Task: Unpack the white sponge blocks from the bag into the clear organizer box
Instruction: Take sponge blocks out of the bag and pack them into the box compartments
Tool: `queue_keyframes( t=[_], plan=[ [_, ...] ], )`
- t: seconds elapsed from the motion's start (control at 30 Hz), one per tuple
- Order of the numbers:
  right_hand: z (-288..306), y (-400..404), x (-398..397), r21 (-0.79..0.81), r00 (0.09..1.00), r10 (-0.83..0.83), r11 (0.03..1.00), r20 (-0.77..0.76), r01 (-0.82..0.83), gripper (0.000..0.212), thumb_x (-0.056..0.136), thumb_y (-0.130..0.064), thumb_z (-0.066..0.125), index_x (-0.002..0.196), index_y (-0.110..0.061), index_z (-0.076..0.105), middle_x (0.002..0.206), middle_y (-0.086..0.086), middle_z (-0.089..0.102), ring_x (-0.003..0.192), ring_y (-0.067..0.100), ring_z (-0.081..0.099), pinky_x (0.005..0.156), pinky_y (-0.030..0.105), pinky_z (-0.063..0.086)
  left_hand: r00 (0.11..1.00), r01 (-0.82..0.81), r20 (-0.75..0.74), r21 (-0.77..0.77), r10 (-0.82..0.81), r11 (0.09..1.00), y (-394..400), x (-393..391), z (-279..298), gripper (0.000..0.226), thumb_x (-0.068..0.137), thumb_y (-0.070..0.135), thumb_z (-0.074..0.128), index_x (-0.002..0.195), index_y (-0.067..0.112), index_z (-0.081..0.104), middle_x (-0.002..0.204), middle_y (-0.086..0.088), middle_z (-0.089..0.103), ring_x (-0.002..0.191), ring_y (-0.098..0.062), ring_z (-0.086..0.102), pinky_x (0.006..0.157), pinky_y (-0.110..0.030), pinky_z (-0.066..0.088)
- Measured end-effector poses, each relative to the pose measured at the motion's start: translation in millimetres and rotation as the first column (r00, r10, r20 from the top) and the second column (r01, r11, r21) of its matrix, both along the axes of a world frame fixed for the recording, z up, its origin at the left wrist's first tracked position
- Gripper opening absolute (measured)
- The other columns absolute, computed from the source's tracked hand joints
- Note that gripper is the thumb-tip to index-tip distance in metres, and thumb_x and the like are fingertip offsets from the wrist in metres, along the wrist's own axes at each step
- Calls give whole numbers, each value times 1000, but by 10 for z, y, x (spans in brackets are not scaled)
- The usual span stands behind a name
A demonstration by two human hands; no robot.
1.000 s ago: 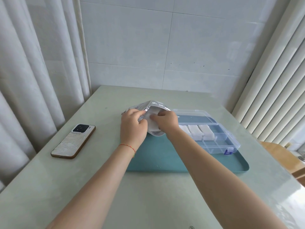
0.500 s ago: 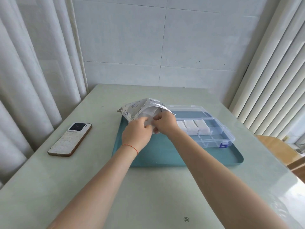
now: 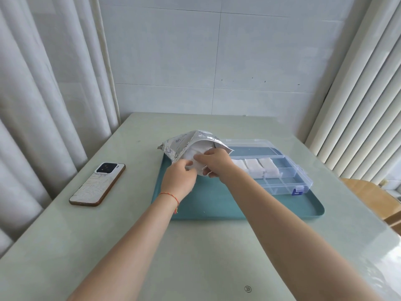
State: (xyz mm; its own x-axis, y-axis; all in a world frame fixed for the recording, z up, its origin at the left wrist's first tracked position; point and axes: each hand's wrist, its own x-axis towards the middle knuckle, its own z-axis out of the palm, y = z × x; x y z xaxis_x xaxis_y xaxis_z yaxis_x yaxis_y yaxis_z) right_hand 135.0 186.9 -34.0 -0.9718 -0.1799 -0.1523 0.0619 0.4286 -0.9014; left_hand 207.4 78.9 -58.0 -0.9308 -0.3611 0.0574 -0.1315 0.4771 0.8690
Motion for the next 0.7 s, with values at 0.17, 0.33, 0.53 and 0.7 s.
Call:
queue_keyframes(
  t=[0.17, 0.33, 0.53, 0.7],
  plan=[
    [40, 14, -45, -20, 999, -45, 999, -26, 44, 19, 86, -27, 71, 81, -14, 59, 53, 5, 56, 48, 19, 53, 47, 23, 44, 1000, 6, 10, 125, -7, 992, 3, -8, 4, 29, 90, 14, 46, 113, 19, 64, 65, -2, 68, 41, -18, 54, 42, -19, 37],
    [65, 203, -41, -190, 1000, -11, 982, -10, 9, 14, 89, -15, 68, 80, -8, 59, 69, 12, 59, 45, 17, 57, 46, 24, 50, 998, -25, 69, 416, -5, 909, 67, -48, 68, 22, 93, 14, 43, 98, 5, 62, 61, -10, 68, 38, -23, 54, 38, -20, 37],
    [48, 449, -37, -189, 994, 100, 978, 34, -92, 21, 89, -14, 68, 71, -10, 58, 69, 9, 63, 55, 21, 59, 57, 30, 52, 990, -15, 112, 690, -87, 723, 154, -80, 97, 32, 100, 33, 48, 93, 6, 63, 65, -8, 69, 42, -18, 59, 39, -19, 41],
    [26, 452, -39, -124, 989, 145, 982, 0, -144, 17, 87, -16, 69, 74, -9, 61, 71, 10, 63, 60, 22, 59, 64, 32, 55, 995, -73, 100, 737, -2, 672, 203, -157, 88, 18, 98, 26, 57, 86, 13, 58, 68, -4, 63, 38, -10, 53, 37, -17, 38]
  ],
)
